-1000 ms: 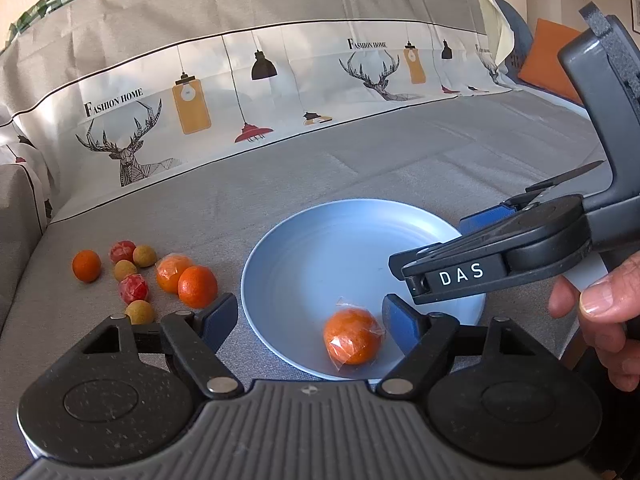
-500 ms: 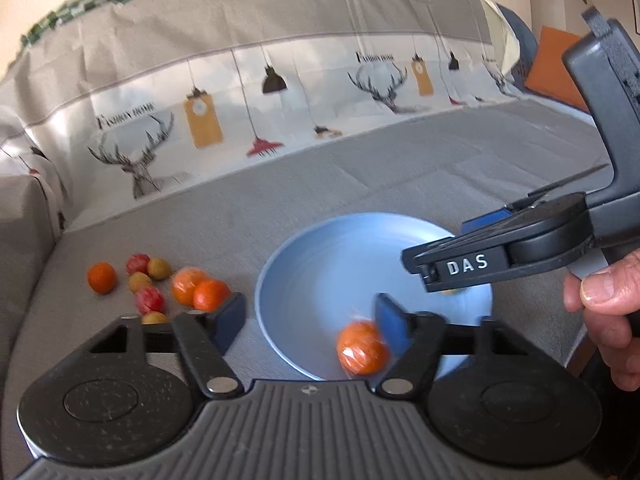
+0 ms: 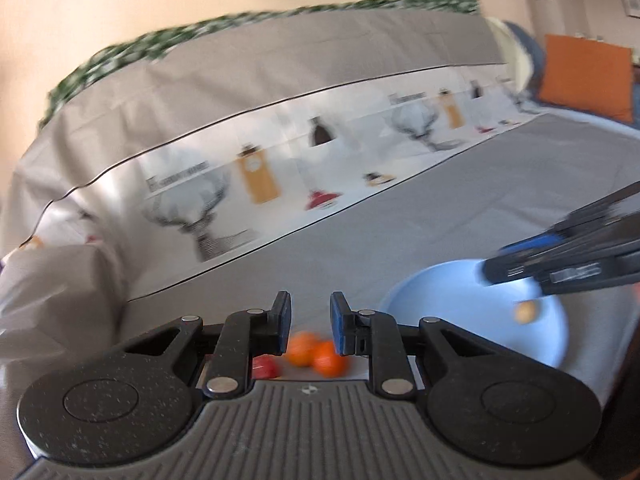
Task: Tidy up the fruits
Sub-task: 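Grasp a small yellow fruit with the left gripper while the right grasps a loose orange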
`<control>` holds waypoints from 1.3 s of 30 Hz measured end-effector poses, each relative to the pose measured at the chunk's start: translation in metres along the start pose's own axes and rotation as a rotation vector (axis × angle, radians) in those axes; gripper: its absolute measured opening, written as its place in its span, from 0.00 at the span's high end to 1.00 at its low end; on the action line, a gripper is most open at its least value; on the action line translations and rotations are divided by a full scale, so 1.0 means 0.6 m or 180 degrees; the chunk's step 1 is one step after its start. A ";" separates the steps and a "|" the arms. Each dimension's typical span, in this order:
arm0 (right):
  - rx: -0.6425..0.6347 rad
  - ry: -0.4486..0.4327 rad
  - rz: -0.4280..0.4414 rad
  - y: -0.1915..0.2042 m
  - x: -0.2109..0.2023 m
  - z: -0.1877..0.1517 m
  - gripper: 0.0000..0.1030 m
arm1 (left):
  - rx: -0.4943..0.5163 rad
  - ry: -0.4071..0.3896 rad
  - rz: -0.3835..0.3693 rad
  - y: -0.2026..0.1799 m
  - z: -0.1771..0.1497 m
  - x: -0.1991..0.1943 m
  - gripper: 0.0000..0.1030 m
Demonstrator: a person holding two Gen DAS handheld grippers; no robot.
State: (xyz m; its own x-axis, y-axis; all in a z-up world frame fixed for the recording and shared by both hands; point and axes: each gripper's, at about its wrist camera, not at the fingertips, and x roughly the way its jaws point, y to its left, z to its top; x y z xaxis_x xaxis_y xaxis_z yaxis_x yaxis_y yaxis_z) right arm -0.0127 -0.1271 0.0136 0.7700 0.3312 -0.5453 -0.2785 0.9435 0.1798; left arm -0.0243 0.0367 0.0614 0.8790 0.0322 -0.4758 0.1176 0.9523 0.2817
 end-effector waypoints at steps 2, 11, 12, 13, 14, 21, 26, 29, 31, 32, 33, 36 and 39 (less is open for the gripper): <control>-0.0052 -0.0037 0.0111 0.016 -0.006 0.007 0.73 | -0.0248 0.0229 0.0041 0.037 -0.023 0.024 0.77; -0.0274 0.0082 0.0397 0.073 0.020 0.005 0.73 | -0.1520 0.0604 -0.0032 0.146 -0.044 0.071 0.77; -0.0295 0.0099 0.0416 0.078 0.027 0.003 0.73 | -0.1529 0.0616 -0.0048 0.151 -0.046 0.074 0.77; -0.0315 0.0123 0.0419 0.082 0.035 -0.001 0.73 | -0.1533 0.0643 -0.0075 0.152 -0.046 0.077 0.77; -0.0321 0.0159 0.0425 0.086 0.043 -0.003 0.73 | -0.1540 0.0677 -0.0119 0.152 -0.048 0.082 0.77; -0.0518 0.0214 0.0541 0.125 0.089 -0.007 0.73 | -0.1572 0.0909 -0.0385 0.148 -0.063 0.122 0.77; -0.0676 0.0242 0.0551 0.148 0.124 0.000 0.72 | -0.1448 0.1000 -0.0363 0.132 -0.068 0.150 0.72; -0.0799 0.0282 0.0479 0.160 0.152 0.003 0.65 | -0.1403 0.1036 -0.0355 0.126 -0.071 0.166 0.64; -0.0876 0.0334 0.0418 0.168 0.171 0.004 0.59 | -0.1407 0.1061 -0.0354 0.126 -0.074 0.176 0.64; -0.0905 0.0371 0.0404 0.171 0.181 0.003 0.58 | -0.1422 0.1076 -0.0354 0.127 -0.076 0.181 0.64; -0.0939 0.0415 0.0394 0.175 0.191 0.003 0.55 | -0.1446 0.1092 -0.0362 0.129 -0.078 0.184 0.64; -0.1052 0.0475 0.0354 0.187 0.212 0.001 0.55 | -0.1500 0.1135 -0.0374 0.131 -0.082 0.193 0.64; -0.1181 0.0496 0.0319 0.197 0.227 -0.003 0.55 | -0.1524 0.1177 -0.0406 0.132 -0.085 0.198 0.64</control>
State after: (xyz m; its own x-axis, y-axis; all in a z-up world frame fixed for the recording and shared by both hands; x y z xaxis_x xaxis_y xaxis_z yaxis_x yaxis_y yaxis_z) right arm 0.0581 0.0294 -0.0409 0.6404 0.3883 -0.6627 -0.5576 0.8284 -0.0534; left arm 0.0656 0.1314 -0.0153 0.6432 -0.0694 -0.7625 -0.0846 0.9834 -0.1608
